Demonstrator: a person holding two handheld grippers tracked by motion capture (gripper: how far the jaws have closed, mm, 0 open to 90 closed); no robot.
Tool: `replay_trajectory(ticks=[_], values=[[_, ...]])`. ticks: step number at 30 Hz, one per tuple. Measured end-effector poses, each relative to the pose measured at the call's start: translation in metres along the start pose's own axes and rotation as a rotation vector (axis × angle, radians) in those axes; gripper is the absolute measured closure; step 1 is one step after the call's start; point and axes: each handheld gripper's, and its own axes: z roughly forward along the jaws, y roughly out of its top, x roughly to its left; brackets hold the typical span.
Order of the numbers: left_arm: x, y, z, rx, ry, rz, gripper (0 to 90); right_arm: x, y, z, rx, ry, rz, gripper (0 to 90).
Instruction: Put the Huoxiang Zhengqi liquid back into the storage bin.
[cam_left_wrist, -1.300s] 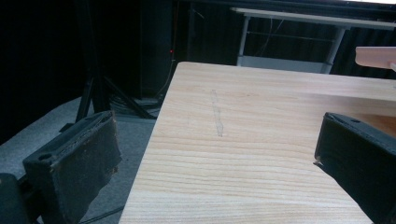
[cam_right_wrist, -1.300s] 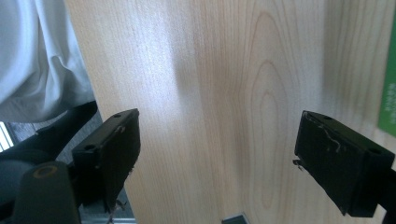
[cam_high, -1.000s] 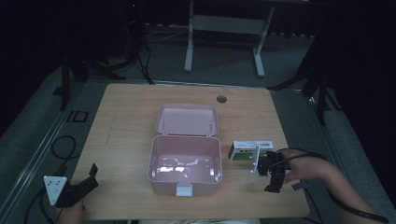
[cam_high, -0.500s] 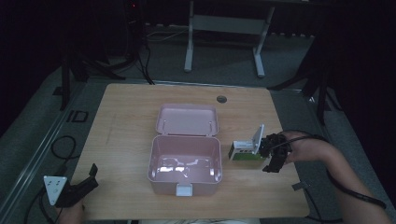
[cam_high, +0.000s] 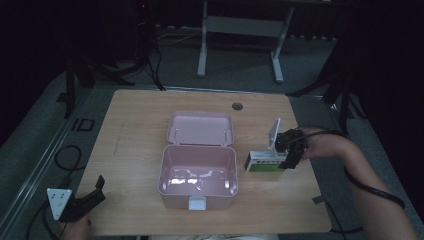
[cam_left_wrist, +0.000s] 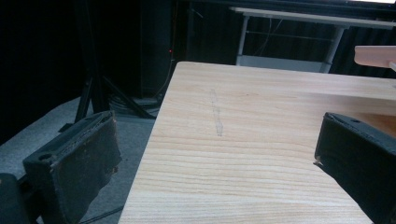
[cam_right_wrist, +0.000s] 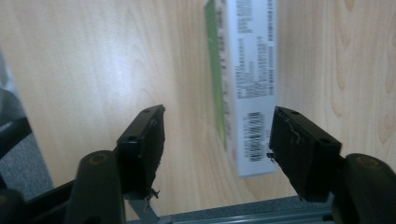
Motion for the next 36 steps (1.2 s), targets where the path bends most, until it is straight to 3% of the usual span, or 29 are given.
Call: replay_trajectory(ticks=[11,19,36], values=[[0.000,0.000,0.000,0.000,-0.001,0.002,0.2,-0.028,0.005,0.022,0.044,0.033,0.005,42.3],[0.000,0.000,0.000,-0.002,-0.002,0.005,0.2,-0.031,0.012,0.042,0.068,0.057,-0.021,44.0],[0.000,-0.001,0.000,0.003,-0.005,0.008,0.2,-0.038,0.014,0.069,0.098,0.080,0.027,49.5]])
